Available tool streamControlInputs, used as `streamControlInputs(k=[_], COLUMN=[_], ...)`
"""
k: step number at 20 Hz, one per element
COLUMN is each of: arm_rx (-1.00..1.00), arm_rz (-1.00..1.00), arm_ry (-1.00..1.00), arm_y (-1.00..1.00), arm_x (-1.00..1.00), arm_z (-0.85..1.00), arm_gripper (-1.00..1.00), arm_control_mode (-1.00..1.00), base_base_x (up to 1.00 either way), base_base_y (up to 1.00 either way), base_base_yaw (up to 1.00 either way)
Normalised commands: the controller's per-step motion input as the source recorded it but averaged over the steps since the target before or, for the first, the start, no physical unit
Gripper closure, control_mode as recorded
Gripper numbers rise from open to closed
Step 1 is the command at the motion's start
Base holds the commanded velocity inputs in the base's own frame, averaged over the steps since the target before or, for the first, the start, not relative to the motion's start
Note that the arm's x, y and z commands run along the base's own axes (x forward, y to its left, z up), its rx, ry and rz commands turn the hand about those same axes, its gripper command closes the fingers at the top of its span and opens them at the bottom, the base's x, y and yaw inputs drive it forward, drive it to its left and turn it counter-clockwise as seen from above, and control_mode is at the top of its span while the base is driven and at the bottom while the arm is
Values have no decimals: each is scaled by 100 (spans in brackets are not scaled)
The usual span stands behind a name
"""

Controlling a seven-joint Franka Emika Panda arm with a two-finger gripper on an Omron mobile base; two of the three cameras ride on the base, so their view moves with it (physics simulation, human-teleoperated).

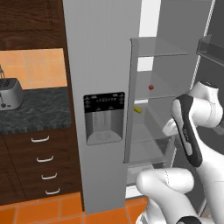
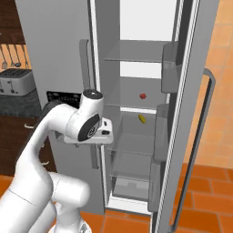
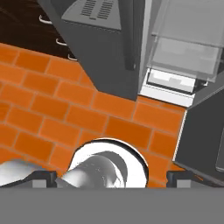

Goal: Take the strawberry from the fridge and place it on top of the pancake, located on the dining counter.

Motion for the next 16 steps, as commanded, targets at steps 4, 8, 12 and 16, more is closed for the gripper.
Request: streamControlInputs(k=[4,8,12,16], arm_rx=[-9,-23,3,11], arm_rz=[-4,-25,-55,-36], arm_ry=[2,0,0,-1], arm_y=[48,10,0,6], arm_x=[-94,-49,0,-7], arm_z=[81,40,2,0], arm_gripper=[-100,-100,-100,-100], arm_control_mode=[-100,-100,-100,-100], base_base_x=[0,0,0,0], base_base_y=[0,0,0,0], base_base_yaw=[0,0,0,0])
